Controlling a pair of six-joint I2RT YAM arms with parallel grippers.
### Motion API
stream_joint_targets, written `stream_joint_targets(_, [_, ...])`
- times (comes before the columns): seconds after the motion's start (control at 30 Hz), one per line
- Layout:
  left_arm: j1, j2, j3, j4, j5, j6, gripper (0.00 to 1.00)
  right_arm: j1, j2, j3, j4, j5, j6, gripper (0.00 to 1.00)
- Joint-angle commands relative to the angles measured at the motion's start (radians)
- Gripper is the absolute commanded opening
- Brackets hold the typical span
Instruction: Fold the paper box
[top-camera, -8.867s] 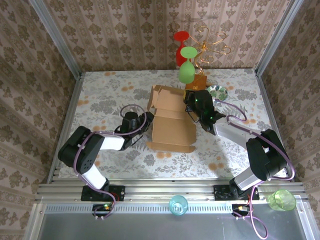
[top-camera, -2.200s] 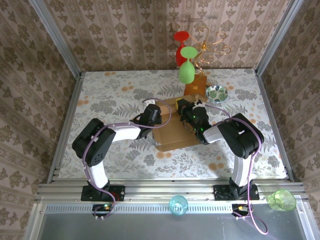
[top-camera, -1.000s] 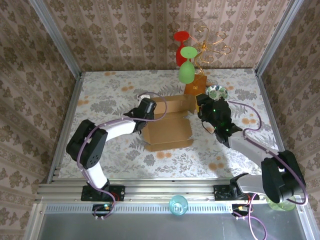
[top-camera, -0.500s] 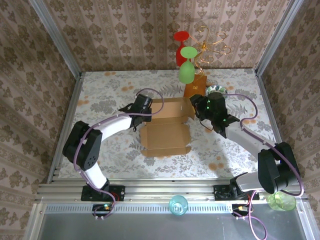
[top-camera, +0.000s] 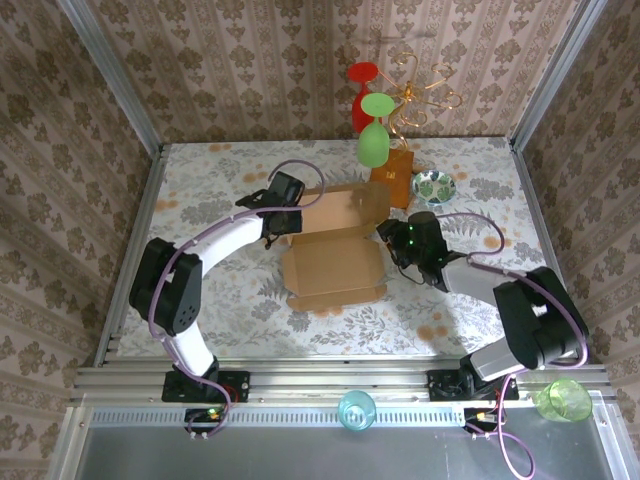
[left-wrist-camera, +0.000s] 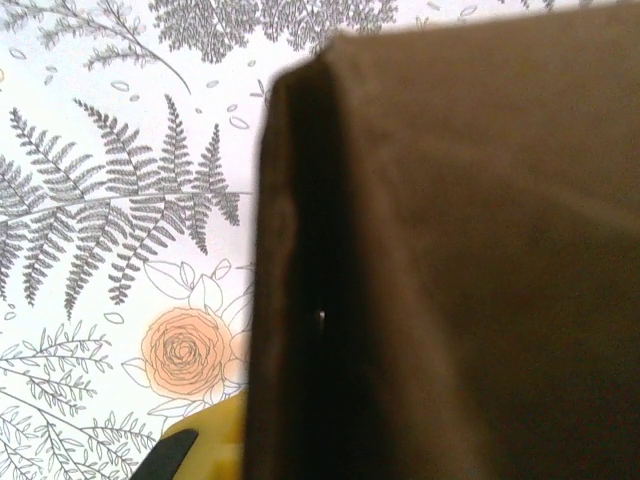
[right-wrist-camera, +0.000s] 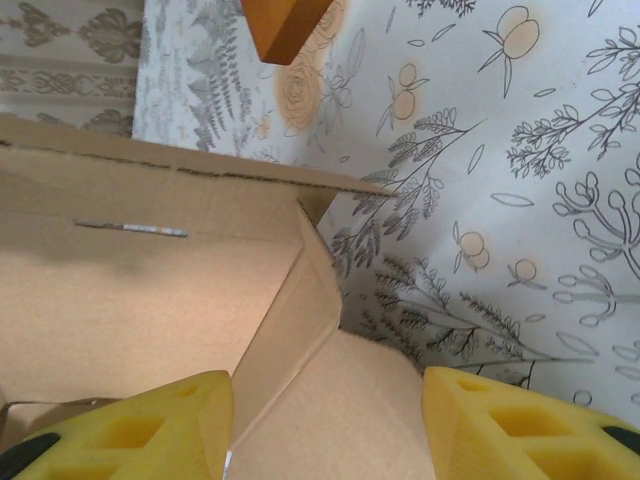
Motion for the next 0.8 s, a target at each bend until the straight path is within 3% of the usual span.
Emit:
stream_joint_targets(0.0, [0.005,0.016,0.036,-0.050,0.030,-0.015,0.00,0.001,0.056,0.055,0.047,-0.016,-0.064,0.53])
stream_joint_targets(0.33, [0.008,0.010,0.033,-0.037,0.060,-0.012,0.00,0.000,0.185,0.139,0.063,-0.044,-0.108,0.49])
stream_joint_targets(0.77, [0.008,0.024,0.045,-0.032,0.077,-0.015,0.00,0.018,0.203,0.178,0.081,-0.070,-0.099,0.45])
